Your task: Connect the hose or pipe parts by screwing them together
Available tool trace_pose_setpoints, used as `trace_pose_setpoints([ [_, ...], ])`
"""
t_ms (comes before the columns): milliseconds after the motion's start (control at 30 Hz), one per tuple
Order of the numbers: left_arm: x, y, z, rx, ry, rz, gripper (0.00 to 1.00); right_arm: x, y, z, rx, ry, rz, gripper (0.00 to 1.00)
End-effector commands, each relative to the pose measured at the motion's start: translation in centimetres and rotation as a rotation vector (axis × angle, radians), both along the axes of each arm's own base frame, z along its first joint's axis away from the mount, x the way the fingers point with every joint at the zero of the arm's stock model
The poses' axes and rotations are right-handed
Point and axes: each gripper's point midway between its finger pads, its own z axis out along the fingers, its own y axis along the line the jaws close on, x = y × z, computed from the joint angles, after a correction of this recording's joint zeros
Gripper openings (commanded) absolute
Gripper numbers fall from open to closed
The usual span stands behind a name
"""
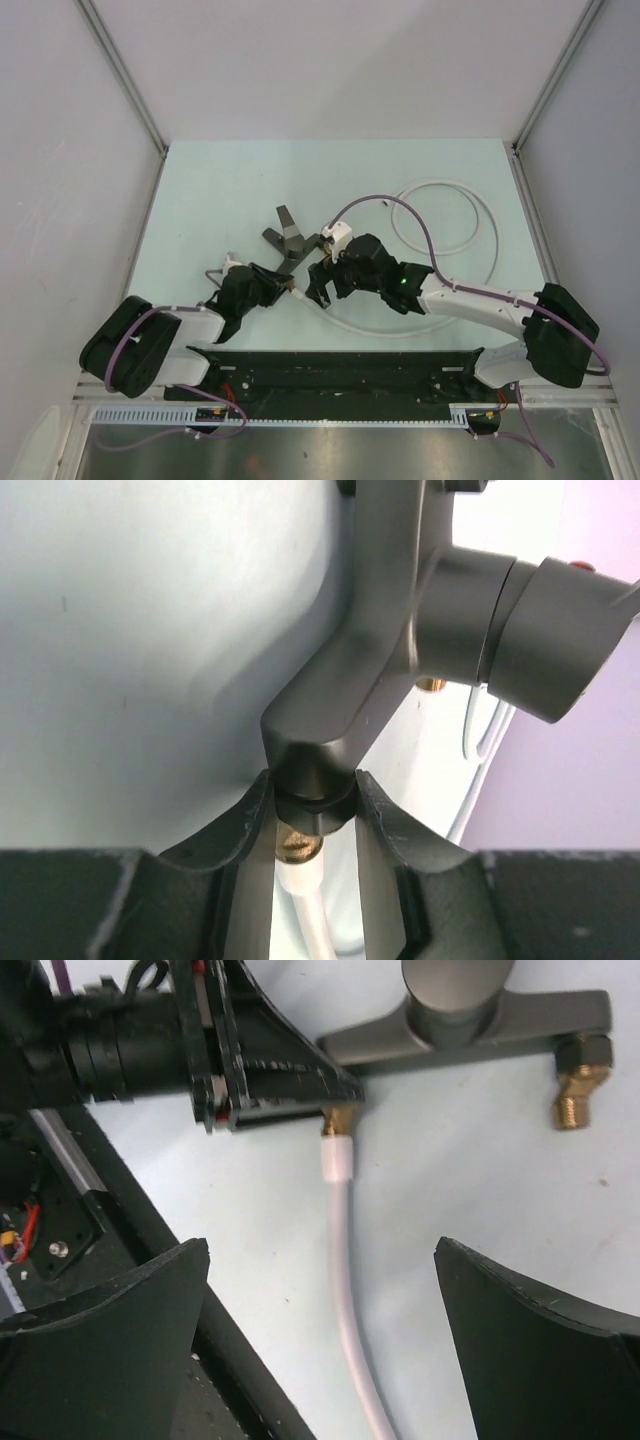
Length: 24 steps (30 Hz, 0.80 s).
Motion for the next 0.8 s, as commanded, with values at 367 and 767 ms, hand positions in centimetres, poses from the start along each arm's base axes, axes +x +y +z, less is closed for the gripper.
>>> trace_pose_setpoints([
  [367, 9.4, -0.6, 3.3, 0.071, -0.161, -0.157, 0.21, 0.5, -6.1, 3.8, -0.084, -0.109, -0.196, 1.0],
  [767, 8.2, -1.0, 4.3, 0.096, -0.203, -0.25, 0.88, -1.7, -7.4, 4.7, -0.018, -0.078, -0.2, 1.0],
])
